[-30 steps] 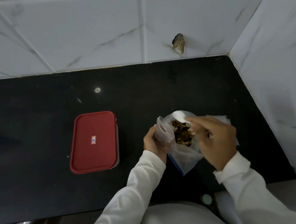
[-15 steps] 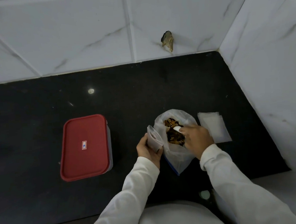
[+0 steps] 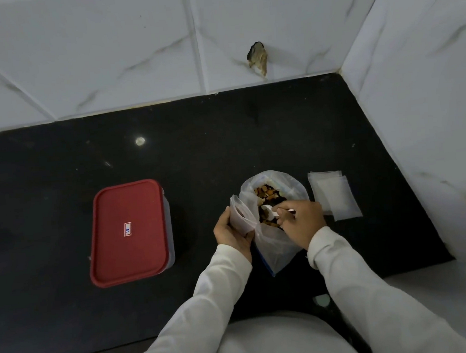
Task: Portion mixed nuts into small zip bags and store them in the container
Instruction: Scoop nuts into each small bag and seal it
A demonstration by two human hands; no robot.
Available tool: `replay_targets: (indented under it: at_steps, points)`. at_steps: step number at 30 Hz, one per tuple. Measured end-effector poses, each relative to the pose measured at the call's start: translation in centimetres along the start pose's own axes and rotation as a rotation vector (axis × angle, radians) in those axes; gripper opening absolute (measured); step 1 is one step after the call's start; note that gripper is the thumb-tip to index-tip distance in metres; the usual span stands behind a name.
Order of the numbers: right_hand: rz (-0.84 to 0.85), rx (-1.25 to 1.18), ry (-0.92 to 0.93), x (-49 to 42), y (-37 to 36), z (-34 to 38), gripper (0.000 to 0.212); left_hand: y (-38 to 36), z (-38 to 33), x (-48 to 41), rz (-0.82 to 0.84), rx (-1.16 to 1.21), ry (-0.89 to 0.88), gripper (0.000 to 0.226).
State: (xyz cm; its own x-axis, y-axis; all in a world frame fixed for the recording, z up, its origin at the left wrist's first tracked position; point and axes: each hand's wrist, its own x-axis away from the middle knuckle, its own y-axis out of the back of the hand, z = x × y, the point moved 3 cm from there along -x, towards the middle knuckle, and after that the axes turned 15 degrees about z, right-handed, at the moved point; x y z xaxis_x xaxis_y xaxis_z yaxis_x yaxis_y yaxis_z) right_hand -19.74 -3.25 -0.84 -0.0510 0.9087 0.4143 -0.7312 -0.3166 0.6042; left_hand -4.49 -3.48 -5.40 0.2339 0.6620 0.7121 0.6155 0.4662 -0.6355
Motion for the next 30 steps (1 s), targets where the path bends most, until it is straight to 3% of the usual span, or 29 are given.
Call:
replay_targets:
  at_steps: [6, 13, 22, 30]
  points:
    - [0.090, -0.260, -0.229, -0.7, 0.0, -0.4, 0.017, -0.1, 0.0, 0.1, -0.009, 0.003, 0.003, 0.027]
    - [0.105, -0.519, -0.333, -0.6, 0.1, -1.7, 0.027, 0.0, -0.1, 0.3, -0.005, 0.031, -0.009, 0.027]
    - [0.027, -0.855, -0.331, 0.2, 0.8, -1.9, 0.020, 0.0, -0.8, 0.6, 0.009, 0.023, -0.030, 0.029]
    - [-0.055, -0.946, -0.310, 1.8, 2.6, -2.2, 0.021, -0.3, -1.6, 0.7, 0.064, 0.000, -0.063, 0.033]
